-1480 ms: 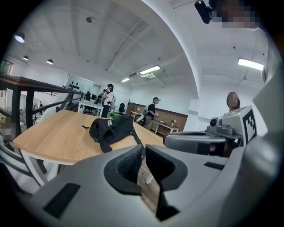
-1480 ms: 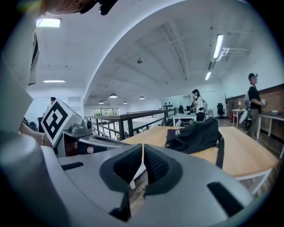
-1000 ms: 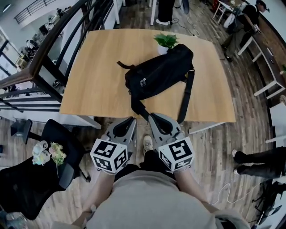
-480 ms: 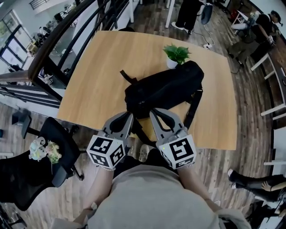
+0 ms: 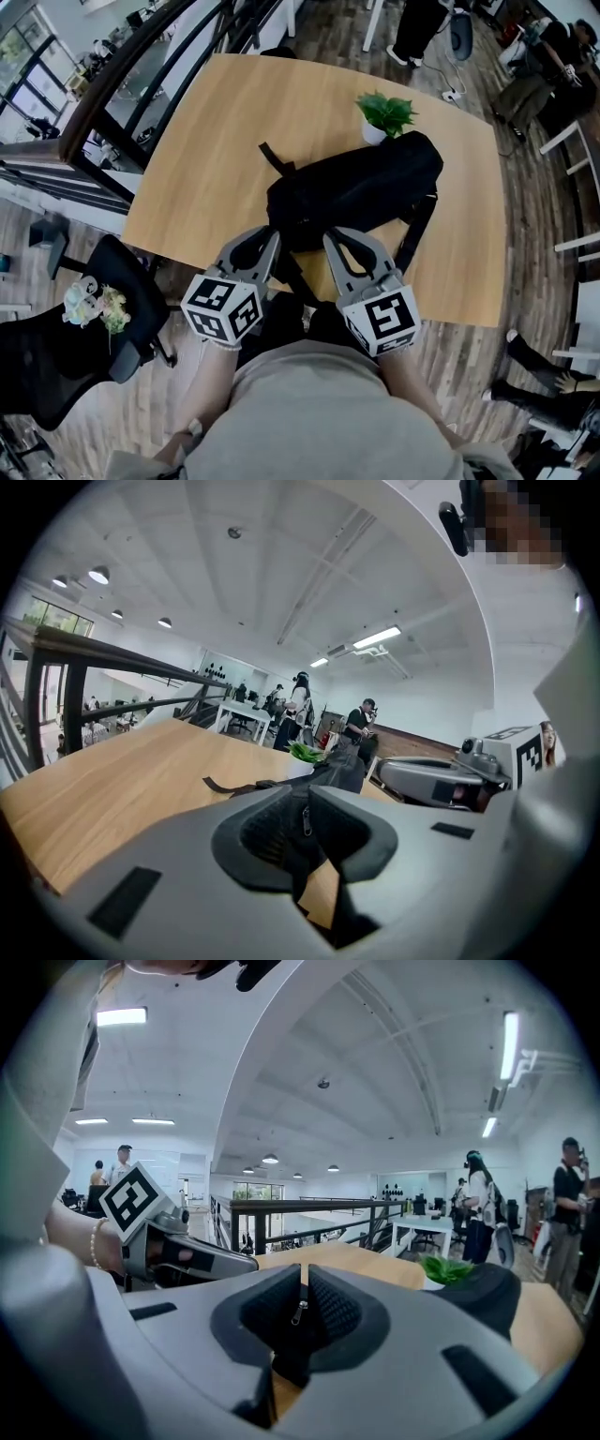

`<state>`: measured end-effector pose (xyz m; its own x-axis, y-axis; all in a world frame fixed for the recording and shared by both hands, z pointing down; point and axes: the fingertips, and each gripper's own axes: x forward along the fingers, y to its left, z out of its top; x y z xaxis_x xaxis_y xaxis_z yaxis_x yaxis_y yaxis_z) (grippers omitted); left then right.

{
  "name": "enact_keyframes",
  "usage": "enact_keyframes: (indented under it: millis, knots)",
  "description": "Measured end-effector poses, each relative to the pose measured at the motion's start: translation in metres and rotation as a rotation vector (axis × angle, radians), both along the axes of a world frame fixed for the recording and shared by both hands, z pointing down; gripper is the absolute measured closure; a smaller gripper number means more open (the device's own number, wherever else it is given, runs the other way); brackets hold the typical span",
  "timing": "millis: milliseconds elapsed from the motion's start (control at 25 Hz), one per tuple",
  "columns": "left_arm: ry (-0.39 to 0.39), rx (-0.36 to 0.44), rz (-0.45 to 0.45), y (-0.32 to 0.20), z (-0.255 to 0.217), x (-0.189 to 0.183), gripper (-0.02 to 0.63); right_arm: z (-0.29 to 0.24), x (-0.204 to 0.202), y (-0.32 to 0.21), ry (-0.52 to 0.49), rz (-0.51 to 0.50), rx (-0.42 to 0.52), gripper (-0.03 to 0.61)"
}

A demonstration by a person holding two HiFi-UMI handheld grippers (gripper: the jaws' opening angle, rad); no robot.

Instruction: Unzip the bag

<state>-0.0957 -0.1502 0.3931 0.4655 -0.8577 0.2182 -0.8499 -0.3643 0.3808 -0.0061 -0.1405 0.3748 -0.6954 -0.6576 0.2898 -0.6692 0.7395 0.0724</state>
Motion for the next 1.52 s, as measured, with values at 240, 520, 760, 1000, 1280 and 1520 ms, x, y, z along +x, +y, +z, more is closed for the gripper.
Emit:
enact_keyframes:
  millis: [240,520,760,1000,1280,1520]
  knots:
    - [0.007,-0.048,0.047,-0.005,0.012,0.001,0.482,0.005,-0.002,-0.005,-0.001,0.036,-0.01,0.561]
    - [0.024,-0.141,0.088,-0.016,0.033,-0.003,0.353,0.01,-0.002,-0.011,0.021,0.099,-0.029,0.561]
    - [0.133,-0.231,0.191,-0.018,0.056,0.009,0.337,0.014,-0.006,-0.013,0.054,0.129,-0.039,0.559]
    - [0.194,-0.269,0.229,-0.025,0.068,0.019,0.339,0.023,-0.006,-0.014,0.101,0.137,-0.04,0.555]
    - [0.203,-0.258,0.222,-0.037,0.068,0.023,0.439,0.033,-0.006,-0.017,0.264,0.1,0.031,0.535]
    - [0.254,-0.264,0.247,-0.039,0.062,0.025,0.503,0.042,-0.014,-0.021,0.425,0.061,0.135,0.531]
